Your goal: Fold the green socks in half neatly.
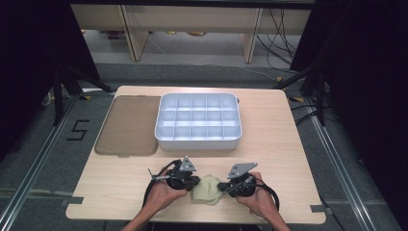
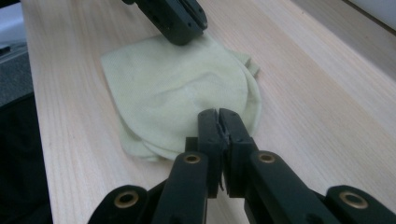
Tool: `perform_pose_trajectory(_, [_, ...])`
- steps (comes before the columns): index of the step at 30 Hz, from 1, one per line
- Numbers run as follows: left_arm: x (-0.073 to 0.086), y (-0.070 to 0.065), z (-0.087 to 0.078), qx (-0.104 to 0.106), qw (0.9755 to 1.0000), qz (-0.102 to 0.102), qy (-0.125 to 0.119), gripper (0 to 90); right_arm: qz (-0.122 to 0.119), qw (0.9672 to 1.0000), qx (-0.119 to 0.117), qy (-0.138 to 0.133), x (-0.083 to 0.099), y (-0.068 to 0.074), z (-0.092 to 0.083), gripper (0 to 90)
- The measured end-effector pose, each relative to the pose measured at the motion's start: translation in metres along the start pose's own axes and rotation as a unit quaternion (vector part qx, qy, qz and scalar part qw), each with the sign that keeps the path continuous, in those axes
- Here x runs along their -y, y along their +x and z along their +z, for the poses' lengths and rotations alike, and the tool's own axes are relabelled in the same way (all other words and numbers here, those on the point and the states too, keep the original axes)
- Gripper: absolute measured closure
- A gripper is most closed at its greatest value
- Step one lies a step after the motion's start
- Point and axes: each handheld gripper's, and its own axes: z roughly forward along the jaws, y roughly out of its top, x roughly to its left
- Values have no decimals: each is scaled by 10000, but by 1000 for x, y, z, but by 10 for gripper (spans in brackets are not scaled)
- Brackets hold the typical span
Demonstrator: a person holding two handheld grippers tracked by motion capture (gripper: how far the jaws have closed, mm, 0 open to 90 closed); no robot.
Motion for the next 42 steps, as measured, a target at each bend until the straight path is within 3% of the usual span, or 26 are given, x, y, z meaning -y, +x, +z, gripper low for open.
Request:
perform_pose_trajectory(3, [0, 0, 0, -6, 10000, 2, -10, 848, -116, 9996, 79, 225, 4, -2, 2, 885])
perform_pose_trajectory(4, [0, 1, -1, -4, 10000, 24, -33, 846, 29, 9998, 100, 185, 7, -1, 1, 885])
perform_pose_trajectory(5, [0, -1, -1, -4, 9999, -91, -111, 843, 118, 9997, 183, 119, 7, -1, 0, 884])
perform_pose_trajectory(6, [0, -1, -3, 11, 9999, -60, -122, 838, -4, 9999, 96, 41, 6, -3, -2, 884])
perform_pose_trajectory(8, [-1, -4, -8, 56, 9997, -104, -227, 833, 39, 9998, 147, -140, 2, -1, -10, 882])
perform_pose_trajectory(11, [2, -16, -21, 188, 9993, 22, -310, 834, 35, 9996, 99, -244, -2, 1, -16, 877])
perform_pose_trajectory(14, [9, -28, -26, 255, 9995, 137, -147, 834, -51, 9996, -20, -284, -1, 1, -14, 877])
perform_pose_trajectory(18, [24, -32, -18, 287, 9991, 310, 102, 837, -75, 9996, -32, -275, -1, 4, -12, 875])
perform_pose_trajectory(20, [22, -31, -18, 311, 9994, 147, 26, 837, -77, 9995, -38, -294, -2, 4, -12, 875])
perform_pose_trajectory(23, [17, -31, -28, 280, 9991, 294, -94, 825, 7, 9995, -17, -307, -2, 5, -13, 875])
perform_pose_trajectory(27, [23, -26, -35, 237, 9995, 98, -193, 765, 1, 9992, -35, -396, -3, 5, -16, 871])
perform_pose_trajectory(29, [27, -22, -38, 151, 9992, -219, -283, 699, -39, 9989, -69, -453, -3, 4, -18, 868])
perform_pose_trajectory(33, [32, -15, -41, 195, 9982, -460, -336, 614, -16, 9988, -40, -482, -3, 4, -19, 858])
perform_pose_trajectory(34, [32, -16, -39, 216, 9964, -696, -428, 584, 8, 9989, -1, -470, -2, 4, -20, 855])
perform_pose_trajectory(35, [32, -14, -40, 218, 9972, -627, -333, 563, 50, 9990, -30, -448, -2, 5, -20, 853])
perform_pose_trajectory(39, [32, -18, -33, 318, 9954, -857, -299, 513, -2, 9988, -34, -496, -1, 3, -20, 840])
perform_pose_trajectory(40, [32, -17, -32, 270, 9969, -710, -221, 504, 12, 9988, -56, -481, -1, 4, -20, 833])
perform_pose_trajectory(42, [31, -18, -28, 301, 9967, -739, -174, 496, 51, 9988, -10, -490, 0, 3, -20, 822])
